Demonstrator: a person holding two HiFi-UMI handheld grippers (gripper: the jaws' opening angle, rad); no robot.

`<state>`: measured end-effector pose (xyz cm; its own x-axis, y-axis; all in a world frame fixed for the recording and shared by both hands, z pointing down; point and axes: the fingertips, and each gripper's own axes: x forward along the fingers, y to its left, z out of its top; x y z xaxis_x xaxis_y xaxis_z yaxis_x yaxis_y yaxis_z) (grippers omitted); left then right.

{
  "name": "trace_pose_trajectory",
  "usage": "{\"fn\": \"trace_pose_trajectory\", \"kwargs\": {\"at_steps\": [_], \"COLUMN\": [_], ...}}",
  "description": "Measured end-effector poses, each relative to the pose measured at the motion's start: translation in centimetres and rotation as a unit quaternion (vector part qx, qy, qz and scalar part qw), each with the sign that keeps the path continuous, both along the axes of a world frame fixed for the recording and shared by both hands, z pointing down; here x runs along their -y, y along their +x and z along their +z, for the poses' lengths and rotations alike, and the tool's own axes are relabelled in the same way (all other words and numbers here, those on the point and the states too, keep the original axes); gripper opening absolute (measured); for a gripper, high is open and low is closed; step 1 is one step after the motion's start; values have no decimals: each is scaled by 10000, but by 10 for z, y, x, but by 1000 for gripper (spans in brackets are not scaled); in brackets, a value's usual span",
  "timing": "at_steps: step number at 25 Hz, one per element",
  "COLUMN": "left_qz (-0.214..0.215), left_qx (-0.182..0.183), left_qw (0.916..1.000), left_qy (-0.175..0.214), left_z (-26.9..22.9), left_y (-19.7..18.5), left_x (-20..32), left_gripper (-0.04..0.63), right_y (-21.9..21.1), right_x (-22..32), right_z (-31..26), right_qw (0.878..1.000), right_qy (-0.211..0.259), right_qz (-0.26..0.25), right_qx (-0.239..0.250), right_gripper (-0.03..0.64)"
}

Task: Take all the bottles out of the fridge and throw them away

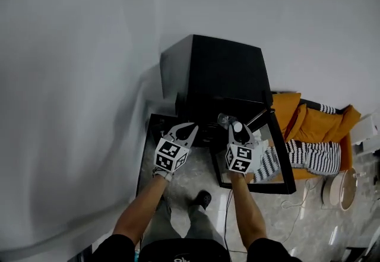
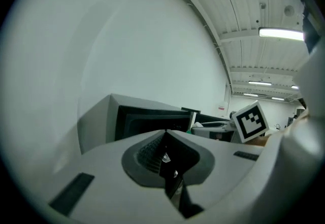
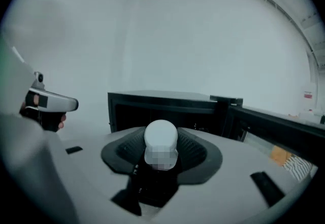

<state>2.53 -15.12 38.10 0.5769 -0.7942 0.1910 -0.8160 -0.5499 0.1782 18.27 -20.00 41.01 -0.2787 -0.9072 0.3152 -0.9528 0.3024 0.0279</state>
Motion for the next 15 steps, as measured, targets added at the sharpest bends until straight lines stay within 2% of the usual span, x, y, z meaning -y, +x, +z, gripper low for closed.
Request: {"fn": "trace_pose_trajectory", "kwargs": {"at_steps": [7,15], "left_qz": [-166,-523], "left_qx": [113,226], "left_qw": [9995,9970], "left_qy": [243,527], "left_z": [-54,-103], "left_y": [-22,-57], "left_x": [-31,-56], "left_gripper": [3,3], "right_y": [-23,-59], "right_x": [-45,-82], "right_z": [-70,-105], "right_qw": [9993,9961], "right_qy": [85,199], "right_qz": [-355,-840], "right_qx": [125,195], "right_gripper": [196,195]}}
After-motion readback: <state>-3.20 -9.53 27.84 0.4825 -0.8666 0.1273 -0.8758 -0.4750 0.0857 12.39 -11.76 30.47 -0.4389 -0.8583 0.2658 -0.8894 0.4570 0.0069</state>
